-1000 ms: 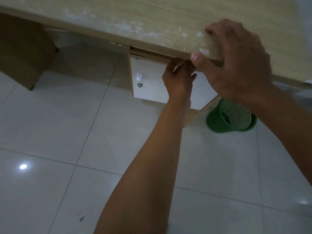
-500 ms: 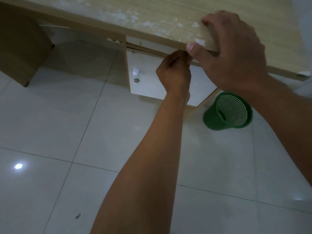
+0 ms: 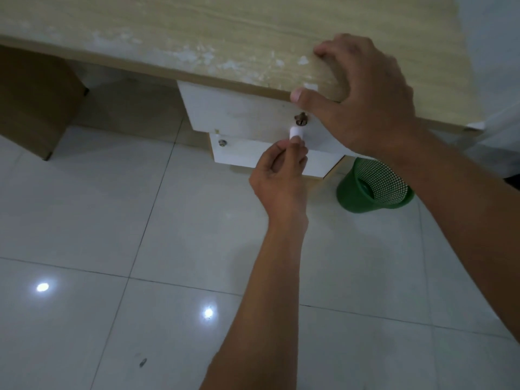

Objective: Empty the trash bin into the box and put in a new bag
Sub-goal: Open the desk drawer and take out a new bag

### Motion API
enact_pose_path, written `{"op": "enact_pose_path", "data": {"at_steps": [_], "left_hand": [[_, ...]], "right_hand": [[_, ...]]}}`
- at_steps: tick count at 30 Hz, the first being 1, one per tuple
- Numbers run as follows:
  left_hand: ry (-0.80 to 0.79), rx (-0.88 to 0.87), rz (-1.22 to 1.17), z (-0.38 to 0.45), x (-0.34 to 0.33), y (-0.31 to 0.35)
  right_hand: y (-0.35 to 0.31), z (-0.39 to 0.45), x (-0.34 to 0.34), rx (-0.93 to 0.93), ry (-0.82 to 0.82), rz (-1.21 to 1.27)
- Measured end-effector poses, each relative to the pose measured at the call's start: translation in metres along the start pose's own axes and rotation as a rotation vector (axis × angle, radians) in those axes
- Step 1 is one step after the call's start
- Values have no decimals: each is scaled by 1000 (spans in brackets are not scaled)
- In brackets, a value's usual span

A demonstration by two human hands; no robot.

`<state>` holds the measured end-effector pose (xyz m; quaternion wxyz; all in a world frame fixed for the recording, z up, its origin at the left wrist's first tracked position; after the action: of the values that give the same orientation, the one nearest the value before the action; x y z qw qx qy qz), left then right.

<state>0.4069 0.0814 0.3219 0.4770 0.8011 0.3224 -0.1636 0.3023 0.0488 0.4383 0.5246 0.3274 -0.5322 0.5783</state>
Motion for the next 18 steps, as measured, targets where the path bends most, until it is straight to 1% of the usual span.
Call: {"op": "enact_pose_path", "data": {"at_steps": [9, 18], "left_hand": [[49, 27, 15, -24, 22, -4], [89, 63, 61, -34, 36, -3]], "right_hand": [[0, -2, 1, 18, 5, -38], [4, 0, -2, 27, -35, -25]]}}
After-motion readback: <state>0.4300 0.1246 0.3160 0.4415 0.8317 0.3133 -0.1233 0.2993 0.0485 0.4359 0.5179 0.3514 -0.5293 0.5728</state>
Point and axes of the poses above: each hand's wrist, its own z-axis towards the middle knuckle, its own x-axis out of the back of the hand, y = z × x, the point moved 2 cm from there along z, towards the middle knuckle, and after that the axes turned 2 degrees about -z, right-handed, at the moved point
